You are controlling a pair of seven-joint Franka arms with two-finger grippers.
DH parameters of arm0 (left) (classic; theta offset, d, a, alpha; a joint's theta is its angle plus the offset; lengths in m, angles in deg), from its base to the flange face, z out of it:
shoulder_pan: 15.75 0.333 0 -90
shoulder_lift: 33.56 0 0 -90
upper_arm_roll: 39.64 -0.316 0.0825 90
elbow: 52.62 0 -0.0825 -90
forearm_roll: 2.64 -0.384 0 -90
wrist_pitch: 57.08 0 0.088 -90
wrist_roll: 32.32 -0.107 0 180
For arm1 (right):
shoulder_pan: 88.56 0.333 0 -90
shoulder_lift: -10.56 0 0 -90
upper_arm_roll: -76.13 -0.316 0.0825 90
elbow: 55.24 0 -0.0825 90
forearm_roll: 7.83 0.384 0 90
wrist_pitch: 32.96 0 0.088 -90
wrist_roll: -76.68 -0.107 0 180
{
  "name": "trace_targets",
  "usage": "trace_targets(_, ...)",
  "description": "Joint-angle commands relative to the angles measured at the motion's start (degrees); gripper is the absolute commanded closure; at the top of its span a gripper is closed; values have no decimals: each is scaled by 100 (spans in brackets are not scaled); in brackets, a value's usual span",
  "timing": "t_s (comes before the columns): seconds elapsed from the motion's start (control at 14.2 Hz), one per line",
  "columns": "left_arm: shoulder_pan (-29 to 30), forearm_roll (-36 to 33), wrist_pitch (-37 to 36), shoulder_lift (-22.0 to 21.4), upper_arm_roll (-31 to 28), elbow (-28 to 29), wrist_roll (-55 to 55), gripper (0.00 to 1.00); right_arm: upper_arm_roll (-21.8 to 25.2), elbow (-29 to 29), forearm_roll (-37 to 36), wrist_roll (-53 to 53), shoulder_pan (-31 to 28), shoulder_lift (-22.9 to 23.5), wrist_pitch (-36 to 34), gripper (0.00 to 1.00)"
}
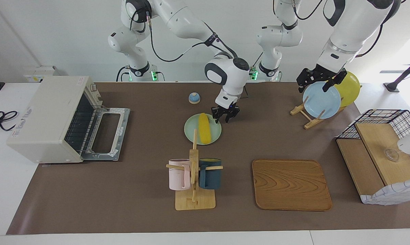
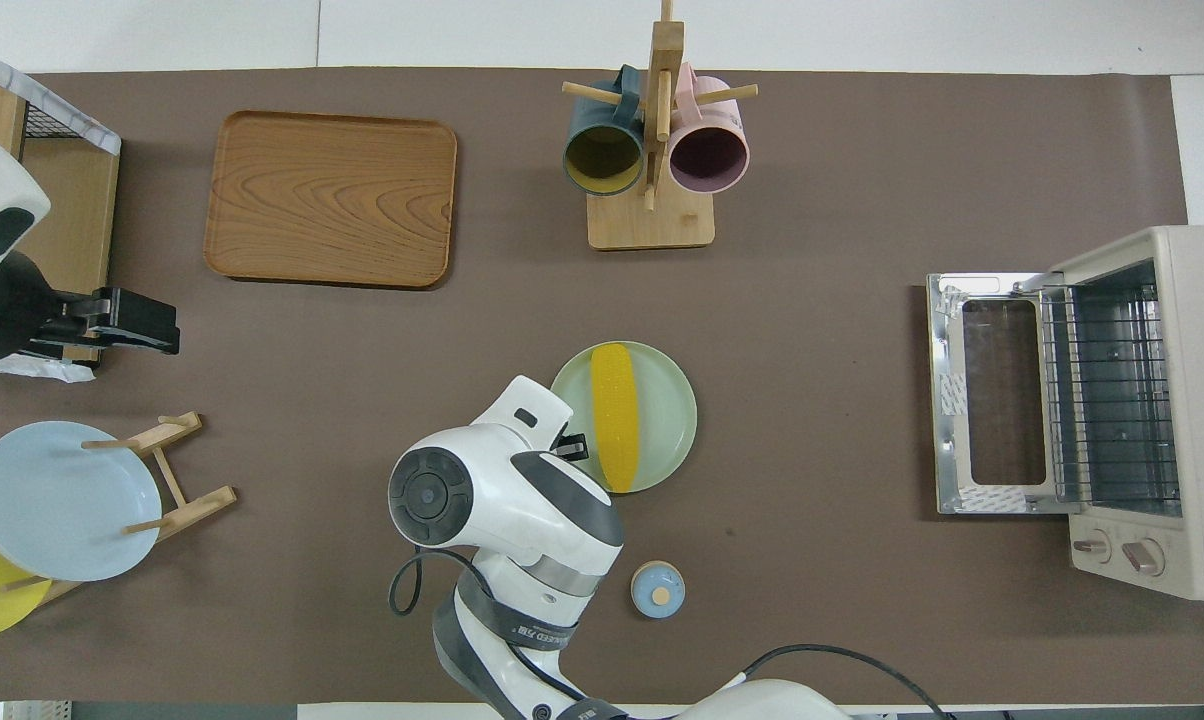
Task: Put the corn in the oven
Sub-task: 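Grasp the green plate rim with the right gripper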
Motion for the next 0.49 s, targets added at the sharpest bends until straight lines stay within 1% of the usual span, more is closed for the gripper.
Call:
trace_targets(0.0,-6,-55,22,67,34,-134,-24,0,-35,573,-140,44,-101,-276,414,59)
trace_targets(0.14,-102,-55,22,75,-36,-142,-16,0,-44,601,-140,35,-101,-285,424,73)
trace_targets(0.35,-50,-64,22,84,-36,-169,-50,0,-44,662,-140,0,-101,-285,485,100)
trace_targets(0.42,-32,-73,40,84,-36,-178,-68,0,-44,645,-140,-35,-101,-294,450,100)
